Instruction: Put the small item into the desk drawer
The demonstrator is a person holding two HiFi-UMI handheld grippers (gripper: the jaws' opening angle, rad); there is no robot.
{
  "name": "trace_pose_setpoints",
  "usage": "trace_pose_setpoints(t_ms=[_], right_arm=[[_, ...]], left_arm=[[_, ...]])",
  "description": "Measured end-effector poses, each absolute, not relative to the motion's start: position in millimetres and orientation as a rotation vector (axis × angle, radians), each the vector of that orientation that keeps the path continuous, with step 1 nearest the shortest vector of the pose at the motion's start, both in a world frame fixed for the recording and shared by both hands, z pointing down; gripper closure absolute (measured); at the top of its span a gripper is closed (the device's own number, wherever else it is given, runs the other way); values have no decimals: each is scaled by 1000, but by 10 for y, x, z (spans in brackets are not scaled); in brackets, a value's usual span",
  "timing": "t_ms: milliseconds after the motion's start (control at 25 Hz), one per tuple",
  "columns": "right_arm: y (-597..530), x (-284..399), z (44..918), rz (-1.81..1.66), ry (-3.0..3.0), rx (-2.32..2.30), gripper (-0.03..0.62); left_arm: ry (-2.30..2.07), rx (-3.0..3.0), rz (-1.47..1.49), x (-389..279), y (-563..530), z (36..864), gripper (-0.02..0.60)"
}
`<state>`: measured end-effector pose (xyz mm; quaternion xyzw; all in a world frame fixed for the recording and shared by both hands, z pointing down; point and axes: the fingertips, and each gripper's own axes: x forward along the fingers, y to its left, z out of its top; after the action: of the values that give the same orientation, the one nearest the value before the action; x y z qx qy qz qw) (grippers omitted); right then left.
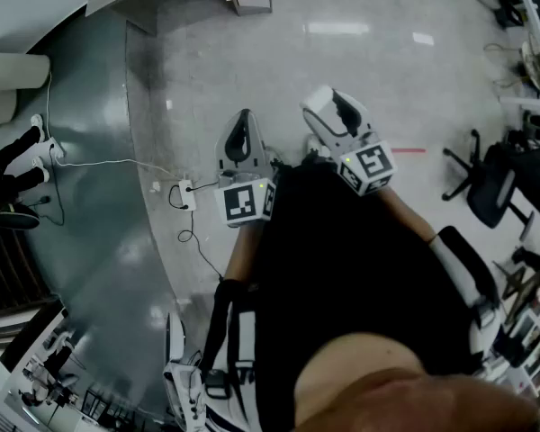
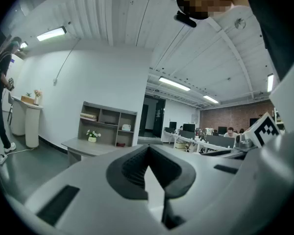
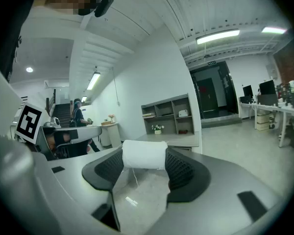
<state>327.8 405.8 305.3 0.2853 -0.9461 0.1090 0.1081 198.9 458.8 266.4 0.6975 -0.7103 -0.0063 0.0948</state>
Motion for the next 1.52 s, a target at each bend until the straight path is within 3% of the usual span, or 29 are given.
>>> trace_pose_setpoints(t_ms=[440, 1520], right_arm=[[4103, 3258, 3054, 367, -2785, 856, 336], [4232, 2509, 3095, 350, -2750, 987, 336]], left_arm=[[-2094, 2046, -5, 1962, 4628, 2770, 583], [-2003, 2081, -35, 1137, 4780, 2982, 583]])
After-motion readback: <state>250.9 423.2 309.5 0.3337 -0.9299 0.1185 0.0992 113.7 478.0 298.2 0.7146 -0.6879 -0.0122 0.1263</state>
